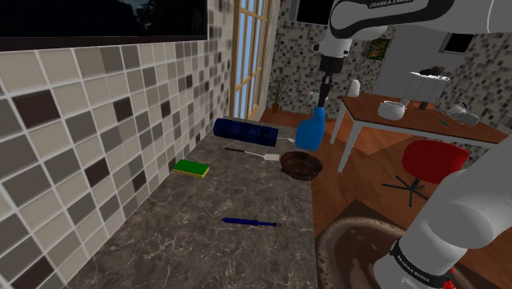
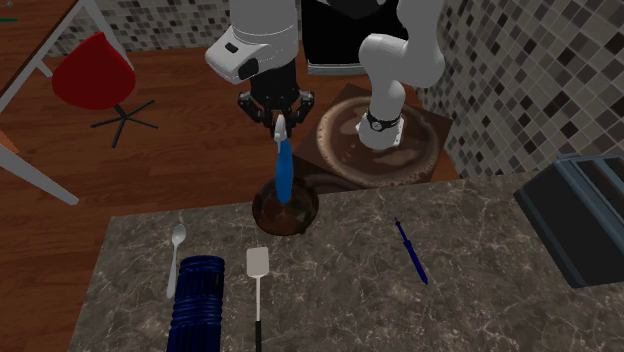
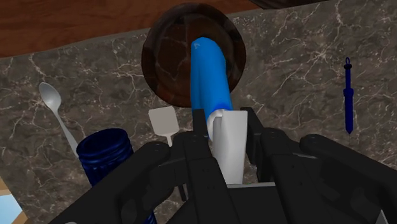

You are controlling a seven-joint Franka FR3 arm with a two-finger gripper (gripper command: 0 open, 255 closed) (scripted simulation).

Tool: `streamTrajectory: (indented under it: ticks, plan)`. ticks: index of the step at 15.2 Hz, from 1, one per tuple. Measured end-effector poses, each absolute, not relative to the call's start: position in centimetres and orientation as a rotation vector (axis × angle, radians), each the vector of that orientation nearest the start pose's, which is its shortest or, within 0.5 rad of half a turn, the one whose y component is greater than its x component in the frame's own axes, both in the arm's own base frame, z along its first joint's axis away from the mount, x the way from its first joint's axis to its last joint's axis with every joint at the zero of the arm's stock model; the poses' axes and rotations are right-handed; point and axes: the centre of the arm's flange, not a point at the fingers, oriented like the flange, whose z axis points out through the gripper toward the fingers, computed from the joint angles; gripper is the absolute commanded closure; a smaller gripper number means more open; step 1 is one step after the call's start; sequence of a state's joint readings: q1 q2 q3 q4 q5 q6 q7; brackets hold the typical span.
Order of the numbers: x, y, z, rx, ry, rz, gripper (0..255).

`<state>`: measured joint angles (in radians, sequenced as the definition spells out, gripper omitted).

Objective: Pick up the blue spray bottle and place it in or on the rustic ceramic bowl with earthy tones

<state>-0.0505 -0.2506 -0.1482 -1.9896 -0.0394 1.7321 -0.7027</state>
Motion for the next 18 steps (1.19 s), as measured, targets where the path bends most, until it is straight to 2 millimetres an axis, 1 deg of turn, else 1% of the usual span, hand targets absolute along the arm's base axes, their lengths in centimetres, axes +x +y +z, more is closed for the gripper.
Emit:
streamTrajectory:
  ticks: [8, 10, 15, 16, 18]
  plan:
    - [47.0, -10.5, 52.5, -3.036, -0.8, 0.015, 255]
    - [47.0, -10.5, 52.1, -3.036, -0.8, 0.015, 255]
    - [47.0, -10.5, 52.0, -3.036, -0.8, 0.014, 255]
    - [47.0, -10.5, 52.0, -3.036, -0.8, 0.014, 0]
    - [47.0, -10.5, 52.0, -3.036, -0.8, 0.014, 0]
